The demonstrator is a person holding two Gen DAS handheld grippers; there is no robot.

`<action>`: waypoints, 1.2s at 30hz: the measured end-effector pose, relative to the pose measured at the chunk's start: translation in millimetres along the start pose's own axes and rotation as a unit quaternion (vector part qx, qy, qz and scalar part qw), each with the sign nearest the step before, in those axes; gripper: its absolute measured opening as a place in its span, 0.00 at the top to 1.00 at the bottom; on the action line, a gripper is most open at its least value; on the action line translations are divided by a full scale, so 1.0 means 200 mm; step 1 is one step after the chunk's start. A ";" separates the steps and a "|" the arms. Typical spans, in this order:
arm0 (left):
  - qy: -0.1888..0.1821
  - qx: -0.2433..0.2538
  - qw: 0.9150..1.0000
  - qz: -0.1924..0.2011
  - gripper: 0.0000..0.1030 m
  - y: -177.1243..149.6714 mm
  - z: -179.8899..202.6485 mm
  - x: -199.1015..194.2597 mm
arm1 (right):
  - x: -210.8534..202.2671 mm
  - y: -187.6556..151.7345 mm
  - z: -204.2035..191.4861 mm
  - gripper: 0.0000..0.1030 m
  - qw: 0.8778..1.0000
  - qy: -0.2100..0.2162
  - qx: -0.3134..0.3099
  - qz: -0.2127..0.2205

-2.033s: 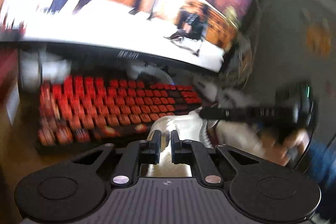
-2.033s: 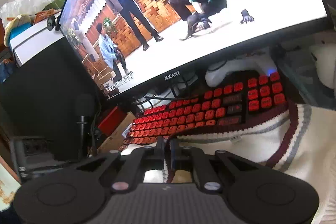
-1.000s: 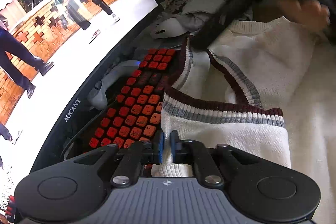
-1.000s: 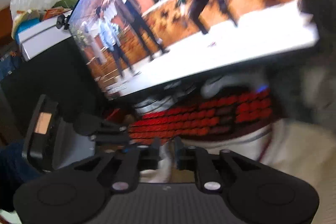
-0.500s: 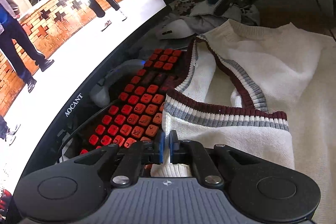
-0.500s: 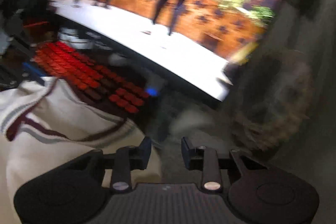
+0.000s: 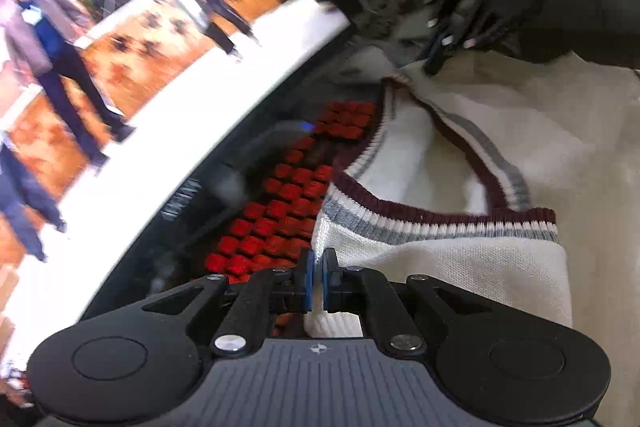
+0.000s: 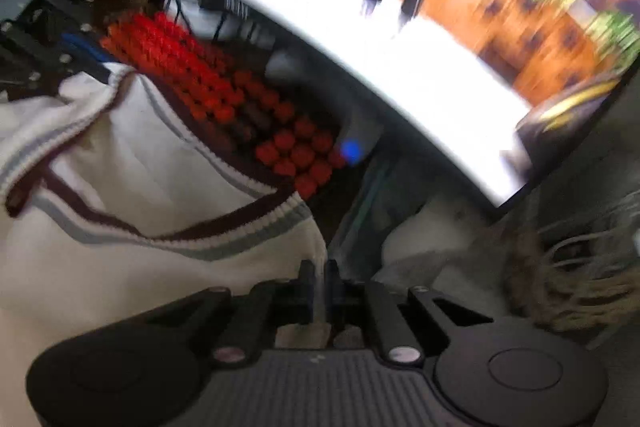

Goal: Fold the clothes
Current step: 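Lift the cream vest high by its neckline with both tools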

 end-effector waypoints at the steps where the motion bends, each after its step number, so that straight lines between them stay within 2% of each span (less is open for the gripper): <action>1: 0.020 0.002 1.000 0.009 0.96 0.01 -0.03 -0.03 | -0.07 0.03 0.00 0.96 1.000 -0.022 0.004 0.017; 3: 0.052 -0.008 0.998 0.029 0.96 0.06 -0.11 -0.10 | -0.21 0.10 0.04 0.96 0.994 -0.095 0.005 0.050; 6: 0.095 -0.022 0.993 0.071 0.96 0.18 -0.23 -0.27 | -0.44 0.24 0.09 0.96 0.978 -0.185 0.003 0.099; 10: 0.172 0.002 0.976 0.131 0.96 0.40 -0.32 -0.56 | -0.76 0.44 0.15 0.96 0.949 -0.273 -0.012 0.156; 13: 0.221 0.012 0.959 0.178 0.96 0.58 -0.38 -0.82 | -0.98 0.58 0.24 0.96 0.934 -0.298 0.008 0.195; 17: 0.276 0.028 0.933 0.228 0.96 0.78 -0.43 -1.20 | -1.33 0.76 0.28 0.96 0.906 -0.335 0.017 0.257; 22: 0.328 0.051 0.907 0.259 0.96 0.97 -0.46 -1.64 | -1.77 0.95 0.28 0.96 0.878 -0.363 0.019 0.312; 25: 0.353 0.069 0.891 0.278 0.96 1.08 -0.44 -1.91 | -2.06 1.03 0.22 0.96 0.852 -0.387 0.002 0.351; 27: 0.364 0.075 0.882 0.290 0.96 1.15 -0.42 -2.08 | -2.21 1.07 0.23 0.96 0.846 -0.402 0.001 0.350; 29: 0.365 0.081 0.880 0.294 0.96 1.19 -0.38 -2.20 | -2.31 1.08 0.21 0.96 0.847 -0.391 0.011 0.359; 30: 0.366 0.086 0.878 0.296 0.96 1.21 -0.35 -2.26 | -2.35 1.08 0.20 0.96 0.843 -0.399 0.003 0.360; 32: 0.369 0.114 0.870 0.306 0.96 1.24 -0.28 -2.34 | -2.44 1.07 0.16 0.96 0.835 -0.416 -0.013 0.361; 33: 0.378 0.118 0.868 0.299 0.96 1.25 -0.28 -2.37 | -2.46 1.06 0.17 0.96 0.836 -0.414 -0.002 0.361; 35: 0.372 0.098 0.875 0.293 0.96 1.27 -0.29 -2.40 | -2.52 1.04 0.16 0.96 0.841 -0.390 0.008 0.376; 36: 0.374 0.102 0.875 0.290 0.96 1.29 -0.29 -2.41 | -2.54 1.03 0.15 0.96 0.839 -0.393 0.000 0.377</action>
Point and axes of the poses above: each gripper's, at about its wrist camera, not at the fingertips, and x roughly the way its jaws point, z to its right, y to its top, the point moved 10 cm from there along x, roughly the way its jaws point, and after that the axes turned 4 degrees about -x, right-handed, at the moved point
